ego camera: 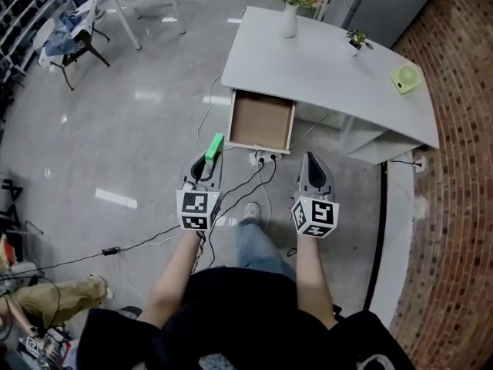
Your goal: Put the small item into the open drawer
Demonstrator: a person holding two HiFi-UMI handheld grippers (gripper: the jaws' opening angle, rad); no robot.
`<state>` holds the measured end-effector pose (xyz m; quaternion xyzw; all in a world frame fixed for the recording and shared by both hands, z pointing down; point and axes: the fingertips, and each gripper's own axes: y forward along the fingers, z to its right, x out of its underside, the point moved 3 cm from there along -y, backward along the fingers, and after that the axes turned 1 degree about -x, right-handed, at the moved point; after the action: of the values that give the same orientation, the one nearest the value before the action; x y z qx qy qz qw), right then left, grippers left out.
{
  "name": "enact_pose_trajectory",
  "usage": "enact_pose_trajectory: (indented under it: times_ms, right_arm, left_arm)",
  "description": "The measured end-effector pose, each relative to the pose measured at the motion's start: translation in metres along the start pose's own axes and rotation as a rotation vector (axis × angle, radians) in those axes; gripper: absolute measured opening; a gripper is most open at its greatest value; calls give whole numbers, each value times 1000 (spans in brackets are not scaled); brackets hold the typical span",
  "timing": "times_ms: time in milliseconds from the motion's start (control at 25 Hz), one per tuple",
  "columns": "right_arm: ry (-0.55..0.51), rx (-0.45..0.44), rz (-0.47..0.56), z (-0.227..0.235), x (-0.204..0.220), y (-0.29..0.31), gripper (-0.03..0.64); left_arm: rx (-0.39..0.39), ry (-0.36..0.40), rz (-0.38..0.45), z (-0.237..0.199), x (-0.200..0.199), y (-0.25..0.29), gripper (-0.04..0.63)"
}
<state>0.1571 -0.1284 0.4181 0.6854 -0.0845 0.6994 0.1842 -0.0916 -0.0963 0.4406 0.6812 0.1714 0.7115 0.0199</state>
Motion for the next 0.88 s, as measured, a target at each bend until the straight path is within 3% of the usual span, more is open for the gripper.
enact_pose_trajectory:
  times_ms: [400,880]
  right_arm:
    - [-38,-96,-45,33,-16,114,0]
    - [-31,-118,-95,33,-13,163,0]
  left_arm:
    - [-22,-16,11,-5,-28,103,92]
    - [24,-12,-50,-8,-25,155,91]
